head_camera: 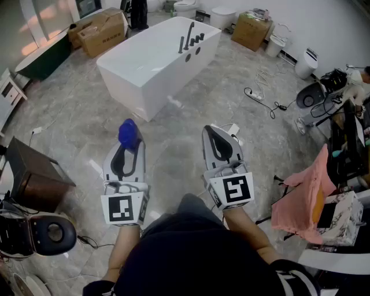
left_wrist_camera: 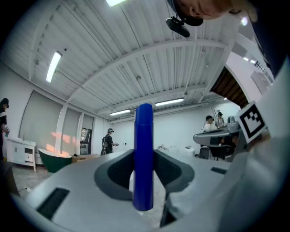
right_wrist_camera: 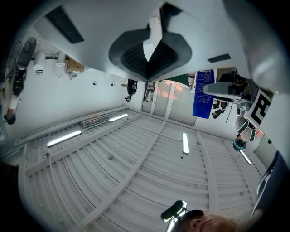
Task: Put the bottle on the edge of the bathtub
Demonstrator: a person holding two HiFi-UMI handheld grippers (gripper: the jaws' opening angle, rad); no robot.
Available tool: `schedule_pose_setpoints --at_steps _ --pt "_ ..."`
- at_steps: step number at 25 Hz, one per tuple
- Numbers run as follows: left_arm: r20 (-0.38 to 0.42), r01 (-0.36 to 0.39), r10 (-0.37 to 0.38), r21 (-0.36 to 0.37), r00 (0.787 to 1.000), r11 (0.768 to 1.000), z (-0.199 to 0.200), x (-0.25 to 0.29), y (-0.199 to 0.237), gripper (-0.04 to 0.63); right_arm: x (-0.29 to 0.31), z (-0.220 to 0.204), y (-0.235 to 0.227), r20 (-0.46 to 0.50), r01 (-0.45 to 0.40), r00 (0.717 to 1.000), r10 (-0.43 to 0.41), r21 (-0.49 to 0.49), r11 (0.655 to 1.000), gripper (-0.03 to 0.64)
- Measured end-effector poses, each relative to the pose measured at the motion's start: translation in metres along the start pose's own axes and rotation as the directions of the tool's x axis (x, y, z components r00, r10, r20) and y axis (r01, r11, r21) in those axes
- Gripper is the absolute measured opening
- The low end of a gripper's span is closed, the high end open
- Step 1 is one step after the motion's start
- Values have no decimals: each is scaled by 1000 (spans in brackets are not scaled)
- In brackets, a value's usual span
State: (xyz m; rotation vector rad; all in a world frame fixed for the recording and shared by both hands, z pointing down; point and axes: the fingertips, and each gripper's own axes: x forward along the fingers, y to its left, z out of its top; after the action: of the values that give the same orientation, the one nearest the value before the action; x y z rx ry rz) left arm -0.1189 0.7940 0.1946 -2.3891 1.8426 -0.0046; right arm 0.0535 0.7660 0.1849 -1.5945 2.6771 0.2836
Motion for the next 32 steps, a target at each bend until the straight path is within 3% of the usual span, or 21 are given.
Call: schedule_pose_setpoints --at_steps 7,14,20,23,27,32 --pt "21 24 -23 -6 999 1000 -3 23 -1 137 20 -5 -11 7 5 1000 -5 19 1000 15" --pt "11 24 -24 -5 1000 1000 -17 77 19 137 79 -25 -25 1 -8 1000 8 34 999 15" --pt "9 15 -15 -17 1000 1000 -23 156 43 137 156 -39 -62 -6 -23 1000 24 48 999 15" --pt "-36 -6 6 -11 999 1000 -29 202 54 137 196 -48 -91 -18 -27 999 28 60 998 15" --pt "32 -14 14 -7 999 1000 -27 268 66 137 254 -61 -130 -29 -42 999 43 62 997 15" --pt "40 -28 29 -22 999 999 -25 340 82 137 320 -71 -170 -37 -62 997 64 59 996 15"
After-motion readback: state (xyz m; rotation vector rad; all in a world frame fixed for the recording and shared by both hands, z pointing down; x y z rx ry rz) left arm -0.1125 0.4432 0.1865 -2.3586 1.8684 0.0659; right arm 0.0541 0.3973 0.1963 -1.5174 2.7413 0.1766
